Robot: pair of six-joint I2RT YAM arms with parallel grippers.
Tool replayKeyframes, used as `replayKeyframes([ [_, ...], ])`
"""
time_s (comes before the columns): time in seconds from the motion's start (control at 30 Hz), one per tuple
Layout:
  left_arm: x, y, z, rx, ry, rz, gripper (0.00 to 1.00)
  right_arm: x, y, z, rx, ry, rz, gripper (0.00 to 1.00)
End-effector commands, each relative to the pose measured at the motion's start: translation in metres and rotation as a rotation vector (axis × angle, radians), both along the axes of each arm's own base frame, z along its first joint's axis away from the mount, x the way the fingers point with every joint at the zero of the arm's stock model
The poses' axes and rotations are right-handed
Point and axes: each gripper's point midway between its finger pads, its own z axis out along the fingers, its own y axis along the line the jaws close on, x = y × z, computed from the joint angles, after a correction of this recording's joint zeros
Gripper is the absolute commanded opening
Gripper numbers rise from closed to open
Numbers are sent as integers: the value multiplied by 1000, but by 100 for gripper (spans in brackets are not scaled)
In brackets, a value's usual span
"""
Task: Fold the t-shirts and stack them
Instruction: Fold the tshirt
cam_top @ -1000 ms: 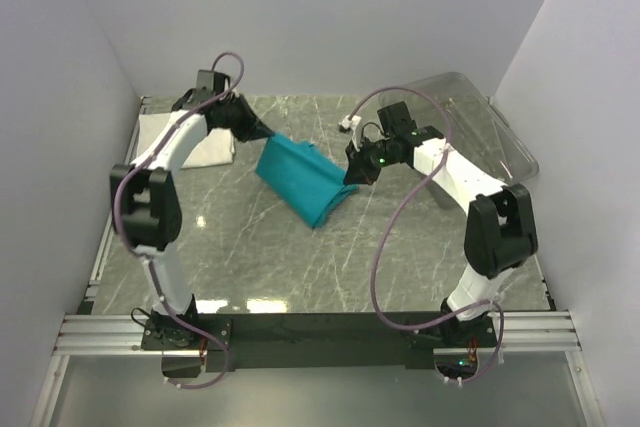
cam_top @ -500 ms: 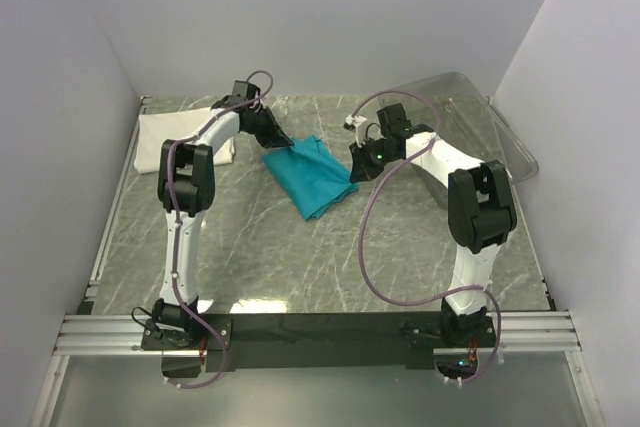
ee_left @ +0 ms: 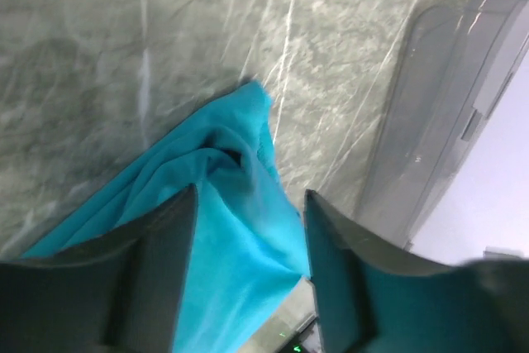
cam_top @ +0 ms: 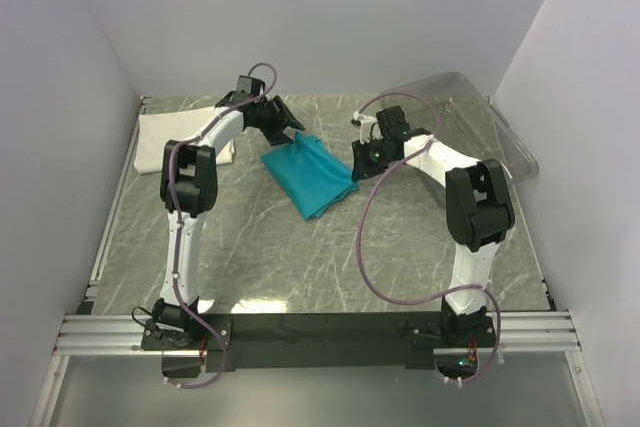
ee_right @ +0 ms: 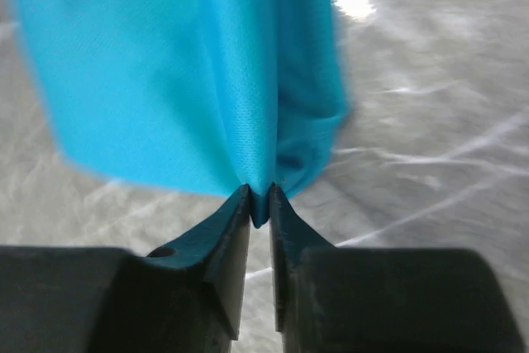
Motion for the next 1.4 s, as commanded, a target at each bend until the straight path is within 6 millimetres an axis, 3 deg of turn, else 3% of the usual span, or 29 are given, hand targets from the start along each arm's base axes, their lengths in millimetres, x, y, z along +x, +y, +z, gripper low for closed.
replayKeyframes([
  [0.0,27,0,56,9,-192,33,65,35,-16,-3,-84,-9,-214,27],
  [0.1,31,14,93,97,-313,43,77,43,-25,0,-113,-9,-288,41],
  [0.13,28,20,120,119,-372,52,79,45,-26,10,-108,-42,-291,54],
  [0.17,28,29,129,171,-414,64,80,44,-27,14,-108,-58,-282,55],
  [0.2,21,37,121,214,-402,74,81,40,-29,15,-115,-66,-266,55],
  [0.23,12,44,147,233,-453,88,83,42,-28,29,-102,-111,-255,56],
  [0.27,0,52,129,283,-431,75,83,39,-26,34,-87,-125,-222,56],
  [0.3,-7,55,130,292,-445,70,83,29,-15,40,-43,-149,-89,56],
  [0.33,-19,57,146,287,-480,64,81,19,-5,51,12,-161,-7,52],
  [0.37,-28,56,142,277,-474,46,78,8,5,56,72,-157,82,48],
  [0.4,-44,52,120,261,-425,4,75,-6,24,72,185,-165,225,42],
  [0.43,-51,49,120,240,-428,-18,67,-15,30,67,215,-112,260,32],
  [0.47,-62,46,103,225,-391,-49,61,-21,40,65,228,-76,288,25],
  [0.5,-70,39,98,186,-376,-86,54,-16,48,72,237,-71,301,20],
  [0.53,-73,36,89,169,-353,-97,42,-21,53,58,248,-3,306,16],
  [0.67,-85,27,60,133,-283,-137,23,-17,65,49,298,66,240,19],
  [0.77,-86,23,47,138,-262,-148,21,-23,73,44,319,124,228,19],
  [0.97,-84,24,11,175,-193,-154,19,-51,107,46,397,206,305,15],
  [1.13,-82,28,-21,208,-130,-152,19,-70,136,32,420,310,318,15],
  [1.27,-83,30,-38,219,-99,-148,19,-68,150,18,406,366,280,15],
  [1.37,-82,30,-43,225,-91,-145,19,-60,149,-3,353,397,194,16],
])
